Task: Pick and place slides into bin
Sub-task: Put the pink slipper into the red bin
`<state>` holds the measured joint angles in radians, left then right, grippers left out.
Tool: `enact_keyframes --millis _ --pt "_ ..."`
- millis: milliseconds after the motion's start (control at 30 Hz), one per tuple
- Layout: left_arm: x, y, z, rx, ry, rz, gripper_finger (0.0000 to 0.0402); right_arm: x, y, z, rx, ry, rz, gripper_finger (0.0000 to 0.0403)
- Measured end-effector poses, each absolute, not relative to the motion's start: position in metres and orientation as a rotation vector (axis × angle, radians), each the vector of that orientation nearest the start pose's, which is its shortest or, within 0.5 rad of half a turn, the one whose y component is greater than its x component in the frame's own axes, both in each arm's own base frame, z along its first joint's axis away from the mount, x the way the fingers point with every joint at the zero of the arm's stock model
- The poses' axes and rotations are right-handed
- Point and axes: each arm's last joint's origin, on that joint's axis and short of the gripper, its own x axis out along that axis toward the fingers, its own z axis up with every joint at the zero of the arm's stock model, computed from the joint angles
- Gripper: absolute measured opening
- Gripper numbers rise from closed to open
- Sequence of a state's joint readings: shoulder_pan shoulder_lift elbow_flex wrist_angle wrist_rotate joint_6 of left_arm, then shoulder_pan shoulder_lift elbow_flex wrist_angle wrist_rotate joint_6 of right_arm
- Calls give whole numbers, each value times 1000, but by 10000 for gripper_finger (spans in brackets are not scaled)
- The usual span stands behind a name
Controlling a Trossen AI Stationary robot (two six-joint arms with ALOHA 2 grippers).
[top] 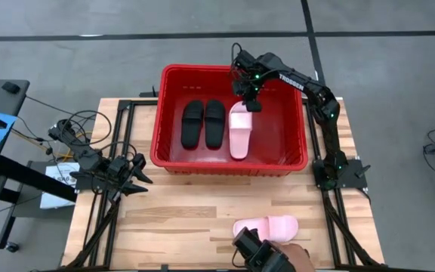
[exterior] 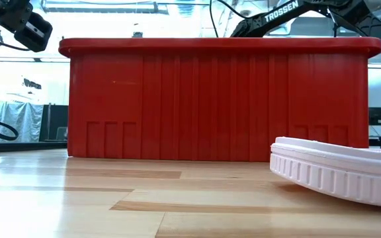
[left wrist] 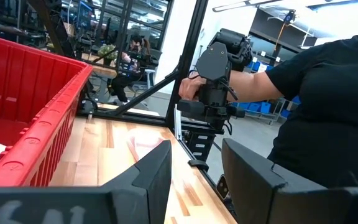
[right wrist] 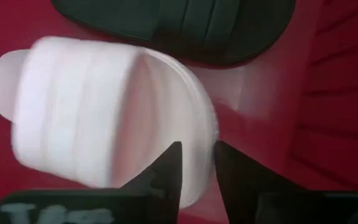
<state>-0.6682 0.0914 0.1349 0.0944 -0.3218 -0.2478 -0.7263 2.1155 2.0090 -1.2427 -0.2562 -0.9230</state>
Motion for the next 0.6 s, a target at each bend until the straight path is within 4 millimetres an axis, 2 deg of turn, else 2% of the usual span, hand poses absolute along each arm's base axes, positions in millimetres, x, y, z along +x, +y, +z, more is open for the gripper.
enact_keyframes --millis 300,600 --pt "79 -51 211 -311 -79 -360 132 325 -279 270 -163 1225 173 127" --pt "79 -51 211 -311 -79 -360 132 326 -279 269 -192 1258 146 133"
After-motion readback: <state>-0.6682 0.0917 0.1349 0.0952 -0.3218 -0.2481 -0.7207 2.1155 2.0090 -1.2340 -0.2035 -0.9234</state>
